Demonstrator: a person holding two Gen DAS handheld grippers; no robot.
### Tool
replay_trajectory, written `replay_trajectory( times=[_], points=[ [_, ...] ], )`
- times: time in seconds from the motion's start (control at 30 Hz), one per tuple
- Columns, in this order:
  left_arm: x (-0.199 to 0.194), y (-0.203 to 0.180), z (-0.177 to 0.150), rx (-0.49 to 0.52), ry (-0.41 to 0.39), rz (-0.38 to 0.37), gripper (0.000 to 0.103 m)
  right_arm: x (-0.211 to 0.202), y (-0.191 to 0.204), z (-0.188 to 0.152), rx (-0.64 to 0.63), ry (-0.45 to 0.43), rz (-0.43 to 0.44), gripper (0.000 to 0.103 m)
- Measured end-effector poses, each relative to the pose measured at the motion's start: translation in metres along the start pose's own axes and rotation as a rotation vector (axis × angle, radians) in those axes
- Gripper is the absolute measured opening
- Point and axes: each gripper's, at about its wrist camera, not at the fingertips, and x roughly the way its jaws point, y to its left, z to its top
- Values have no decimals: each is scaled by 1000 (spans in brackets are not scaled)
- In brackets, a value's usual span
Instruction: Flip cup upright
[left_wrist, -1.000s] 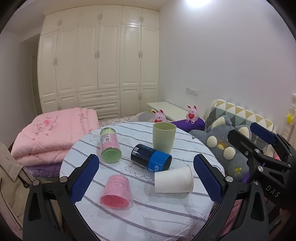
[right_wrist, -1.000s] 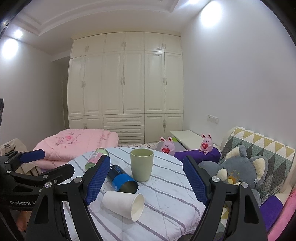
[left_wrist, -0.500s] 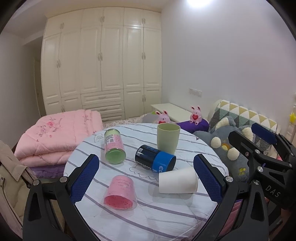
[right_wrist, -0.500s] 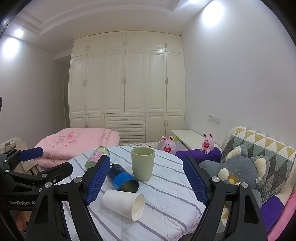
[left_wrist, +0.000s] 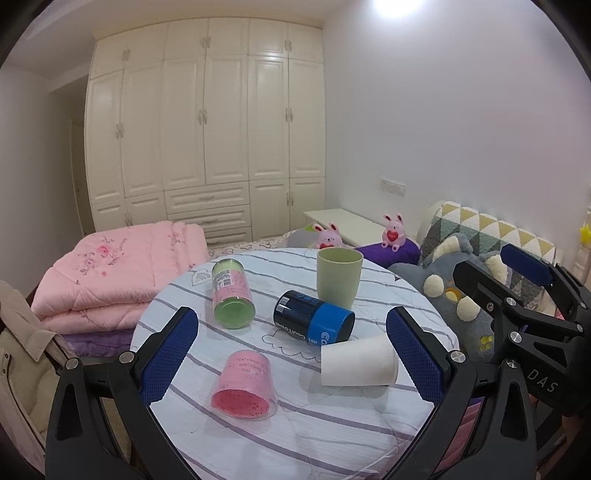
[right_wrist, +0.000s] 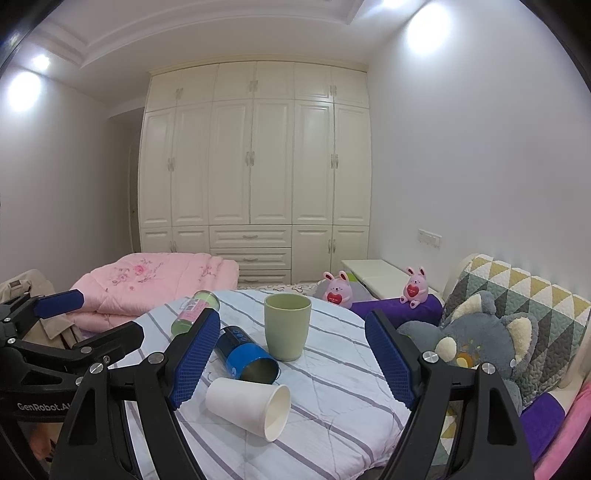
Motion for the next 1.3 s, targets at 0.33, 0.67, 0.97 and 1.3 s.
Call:
replay_trajectory(
  times=[0.33,0.67,0.97,1.3],
  points=[
    [-1,2,1,-1,-1,1,103,0,1,-1,-6,3,3,82],
    [-1,2,1,0,-3,3,103,0,0,-1,-7,1,1,82],
    [1,6,5,-3,-4,22,103,0,-1,-1,-8,2,1,82],
    [2,4,3,2,0,15,103,1,-3,-1,-15,9,4,82]
  ],
)
